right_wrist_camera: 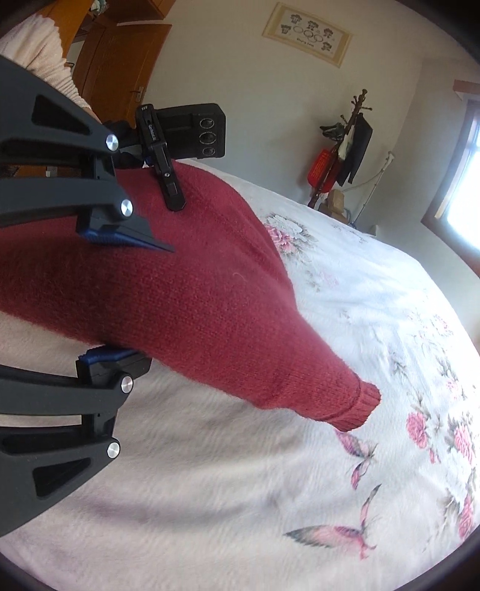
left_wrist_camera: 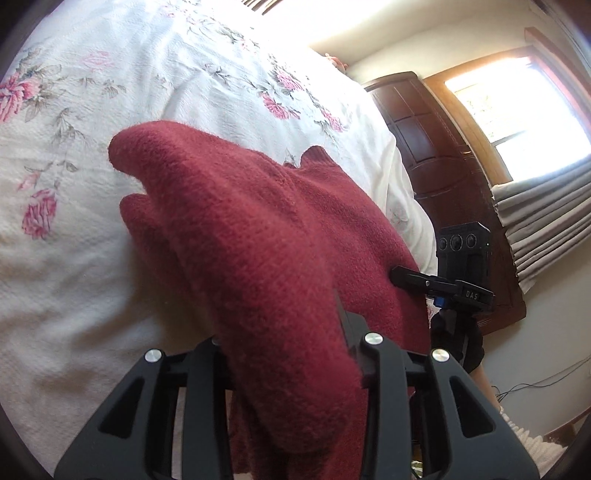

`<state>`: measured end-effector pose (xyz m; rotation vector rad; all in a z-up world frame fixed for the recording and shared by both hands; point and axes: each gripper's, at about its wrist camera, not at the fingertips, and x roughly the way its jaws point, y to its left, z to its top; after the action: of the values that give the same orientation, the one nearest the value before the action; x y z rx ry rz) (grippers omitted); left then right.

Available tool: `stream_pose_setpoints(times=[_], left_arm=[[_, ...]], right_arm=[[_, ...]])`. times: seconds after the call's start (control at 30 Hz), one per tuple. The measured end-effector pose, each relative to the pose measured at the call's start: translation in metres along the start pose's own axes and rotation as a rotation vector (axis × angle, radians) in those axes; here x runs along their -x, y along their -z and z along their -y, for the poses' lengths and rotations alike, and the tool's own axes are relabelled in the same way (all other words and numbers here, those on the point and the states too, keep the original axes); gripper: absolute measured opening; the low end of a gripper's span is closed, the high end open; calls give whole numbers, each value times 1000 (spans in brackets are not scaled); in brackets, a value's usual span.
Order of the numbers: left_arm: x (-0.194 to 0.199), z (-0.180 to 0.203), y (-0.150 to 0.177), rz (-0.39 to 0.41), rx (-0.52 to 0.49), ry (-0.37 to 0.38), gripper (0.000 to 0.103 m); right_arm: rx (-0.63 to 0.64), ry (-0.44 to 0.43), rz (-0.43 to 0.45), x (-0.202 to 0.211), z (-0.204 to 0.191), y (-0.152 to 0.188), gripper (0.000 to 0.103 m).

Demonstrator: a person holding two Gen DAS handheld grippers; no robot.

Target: Fold small clothes

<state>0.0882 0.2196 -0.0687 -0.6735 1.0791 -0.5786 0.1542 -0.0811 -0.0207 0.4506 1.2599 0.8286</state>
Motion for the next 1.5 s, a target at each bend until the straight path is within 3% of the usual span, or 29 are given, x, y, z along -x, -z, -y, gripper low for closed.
stream_pose_setpoints(times=[0.2, 0.43, 0.57, 0.67, 0.77, 0.87, 1.0, 1.1, 1.17, 1.2, 1.27, 1.5], left_arm=[[-35, -31, 39, -41, 42, -61, 33], [-46, -64, 49, -14, 122, -23, 43], [-41, -55, 50, -9, 130, -63, 48], [-25, -37, 54, 8, 81, -120, 49], [-3, -16, 67, 38, 4, -199, 49], [16, 0, 87, 78, -28, -228, 52], [14, 13, 113, 67, -60, -305, 53], [11, 2, 125, 50, -28, -323, 53], [12, -5, 129, 52, -13, -339, 52], [11, -8, 130, 49, -11, -351, 52], [9, -14, 130, 35, 3, -360, 51], [1, -36, 134, 11, 19, -374, 53]], right_arm=[[-81, 47, -32, -29, 48, 35, 44], [-132, 11, 16, -45, 69, 50, 51], [-134, 30, 21, -36, 67, 55, 59], [-105, 60, 28, -19, 63, 67, 66], [-95, 74, 23, -5, 58, 84, 67], [-104, 93, 10, 4, 66, 106, 67], [-169, 68, 9, 1, 78, 128, 67], [-200, 44, 19, -1, 85, 136, 63], [-197, 30, 3, -3, 83, 138, 49], [-190, 22, -3, -5, 78, 137, 33], [-174, 12, 3, -1, 72, 136, 26], [-144, 92, -12, -10, 70, 139, 23]])
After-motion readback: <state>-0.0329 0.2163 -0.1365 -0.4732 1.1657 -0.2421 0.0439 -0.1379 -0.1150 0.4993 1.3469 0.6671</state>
